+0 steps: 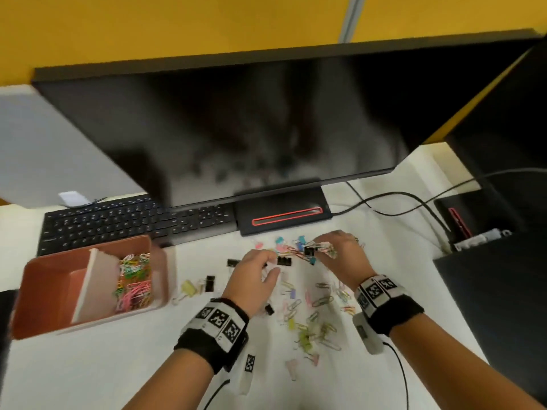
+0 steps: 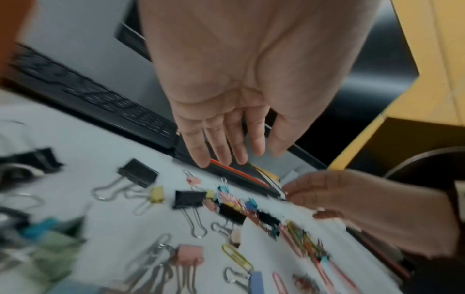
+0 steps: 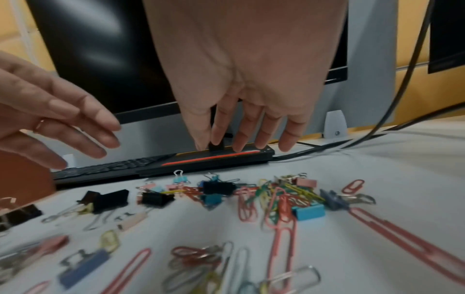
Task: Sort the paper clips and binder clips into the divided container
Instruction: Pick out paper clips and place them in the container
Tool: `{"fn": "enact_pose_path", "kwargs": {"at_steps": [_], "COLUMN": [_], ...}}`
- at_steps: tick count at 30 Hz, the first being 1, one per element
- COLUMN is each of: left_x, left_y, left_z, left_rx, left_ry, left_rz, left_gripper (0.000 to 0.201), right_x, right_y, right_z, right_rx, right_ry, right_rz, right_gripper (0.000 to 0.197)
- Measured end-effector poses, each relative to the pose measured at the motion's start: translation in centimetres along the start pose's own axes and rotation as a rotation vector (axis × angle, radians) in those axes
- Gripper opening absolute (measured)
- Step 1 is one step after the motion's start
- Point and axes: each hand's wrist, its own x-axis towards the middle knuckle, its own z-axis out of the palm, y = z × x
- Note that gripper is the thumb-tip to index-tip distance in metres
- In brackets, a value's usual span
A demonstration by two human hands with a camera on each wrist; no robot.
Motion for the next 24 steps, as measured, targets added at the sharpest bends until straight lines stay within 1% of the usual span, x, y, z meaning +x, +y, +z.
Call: {"fn": "enact_pose_path", "kwargs": {"at_steps": [2, 5, 7, 9, 11, 13, 15, 16, 18, 21, 22, 24], "left_x": [2.1, 4.9, 6.2, 7.1, 7.6, 7.7, 7.6, 7.5, 7.5, 7.6, 7.6, 7.6], "left_y": [0.5, 0.8, 0.7, 0.5, 0.2, -0.1, -0.2, -0.3, -0.4, -0.3, -0.2, 0.1], "left_z": [2.1, 4.4, 5.4, 6.0, 6.4, 6.7, 6.8, 6.8, 6.9, 6.8, 6.8, 6.8], "left_rx": [0.086, 0.197, 0.280, 0.376, 0.427, 0.428, 0.413, 0.410, 0.423, 0.480, 0.509, 0.583], "left_ry": [-0.055, -0.105, -0.124, -0.144, -0.142, -0.122, -0.088, -0.072, -0.064, -0.070, -0.072, -0.083], "left_rz": [0.039, 0.046, 0.045, 0.045, 0.035, 0.027, 0.014, 0.012, 0.006, 0.003, 0.000, -0.006], "left_gripper": [0.027, 0.032, 0.036, 0.038, 0.035, 0.029, 0.023, 0.021, 0.018, 0.016, 0.014, 0.012], "right_x": [1.1, 2.1, 2.2, 1.7, 0.9, 0.2, -0.1, 0.1, 0.8, 2.1, 2.4, 2.8], "right_y": [0.9, 1.7, 2.2, 2.5, 2.9, 3.7, 4.4, 4.5, 4.5, 3.9, 3.7, 3.2], "right_z": [0.1, 0.4, 0.5, 0.4, 0.5, 0.6, 0.5, 0.3, -0.2, -0.4, -0.1, 0.3], "right_rx": [-0.029, -0.034, -0.042, -0.069, -0.083, -0.039, 0.012, -0.003, -0.091, -0.214, -0.235, -0.229], "right_ry": [-0.042, -0.133, -0.156, -0.168, -0.214, -0.256, -0.237, -0.214, -0.225, -0.336, -0.365, -0.407], "right_rz": [0.007, 0.037, 0.026, -0.022, -0.083, -0.124, -0.138, -0.140, -0.126, -0.131, -0.151, -0.184], "right_gripper": [0.031, 0.043, 0.044, 0.040, 0.036, 0.038, 0.042, 0.046, 0.059, 0.081, 0.083, 0.077]}}
